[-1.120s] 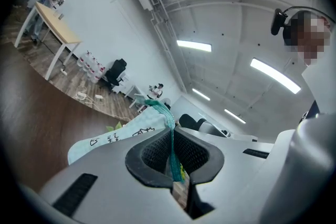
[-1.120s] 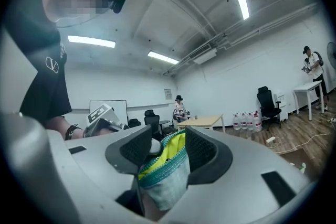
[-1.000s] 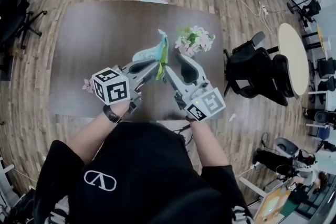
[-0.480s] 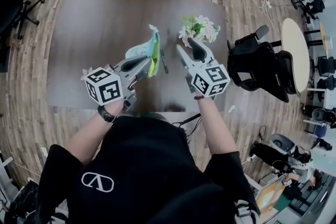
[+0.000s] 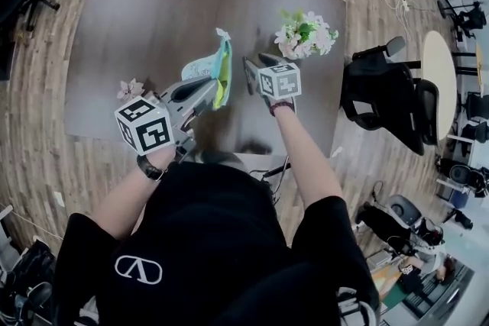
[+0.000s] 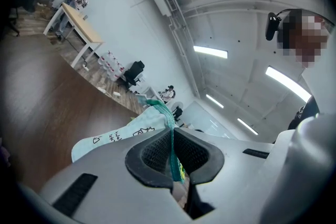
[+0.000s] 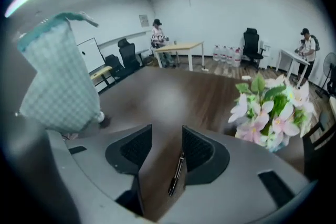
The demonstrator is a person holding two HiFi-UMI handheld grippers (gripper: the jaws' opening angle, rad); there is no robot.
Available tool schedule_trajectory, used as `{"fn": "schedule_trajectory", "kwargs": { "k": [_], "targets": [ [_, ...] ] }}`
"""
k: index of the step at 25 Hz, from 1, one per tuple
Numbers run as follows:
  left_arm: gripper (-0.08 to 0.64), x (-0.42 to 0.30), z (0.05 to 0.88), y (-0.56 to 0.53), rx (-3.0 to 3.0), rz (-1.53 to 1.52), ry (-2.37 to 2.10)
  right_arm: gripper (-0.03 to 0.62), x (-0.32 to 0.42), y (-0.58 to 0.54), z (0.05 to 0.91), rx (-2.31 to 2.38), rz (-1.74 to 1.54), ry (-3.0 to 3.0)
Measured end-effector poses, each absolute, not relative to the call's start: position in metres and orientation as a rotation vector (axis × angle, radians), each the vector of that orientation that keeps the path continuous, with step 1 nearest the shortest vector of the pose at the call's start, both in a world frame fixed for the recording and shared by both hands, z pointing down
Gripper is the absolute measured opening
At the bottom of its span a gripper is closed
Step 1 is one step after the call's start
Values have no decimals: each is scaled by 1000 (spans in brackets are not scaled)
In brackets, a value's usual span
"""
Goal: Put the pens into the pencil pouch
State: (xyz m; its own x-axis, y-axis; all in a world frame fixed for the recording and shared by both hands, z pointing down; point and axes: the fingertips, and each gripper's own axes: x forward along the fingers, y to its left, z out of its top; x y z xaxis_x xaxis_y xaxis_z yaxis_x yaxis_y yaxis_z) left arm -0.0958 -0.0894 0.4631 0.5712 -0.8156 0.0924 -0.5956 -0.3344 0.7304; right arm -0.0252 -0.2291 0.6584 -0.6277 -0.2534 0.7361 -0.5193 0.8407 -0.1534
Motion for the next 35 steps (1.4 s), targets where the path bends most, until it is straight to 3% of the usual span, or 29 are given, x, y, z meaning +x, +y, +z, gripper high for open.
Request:
{"fn": "schedule_trajectory", "kwargs": {
  "k": [15, 21, 25, 35],
  "targets": [
    [17, -117, 498, -67, 1956, -367, -1196, 164, -9, -224, 803, 443, 681, -1804],
    [17, -116, 503, -65, 1945, -362, -1204, 117, -2, -224, 819, 455, 712, -1734],
    [17, -116, 505, -65, 1939, -348, -1206, 44, 3, -230, 821, 470, 697, -1714],
    [17, -117, 498, -68, 1966, -338, -1193, 43, -11, -234, 781, 465, 590, -1895]
  ]
}}
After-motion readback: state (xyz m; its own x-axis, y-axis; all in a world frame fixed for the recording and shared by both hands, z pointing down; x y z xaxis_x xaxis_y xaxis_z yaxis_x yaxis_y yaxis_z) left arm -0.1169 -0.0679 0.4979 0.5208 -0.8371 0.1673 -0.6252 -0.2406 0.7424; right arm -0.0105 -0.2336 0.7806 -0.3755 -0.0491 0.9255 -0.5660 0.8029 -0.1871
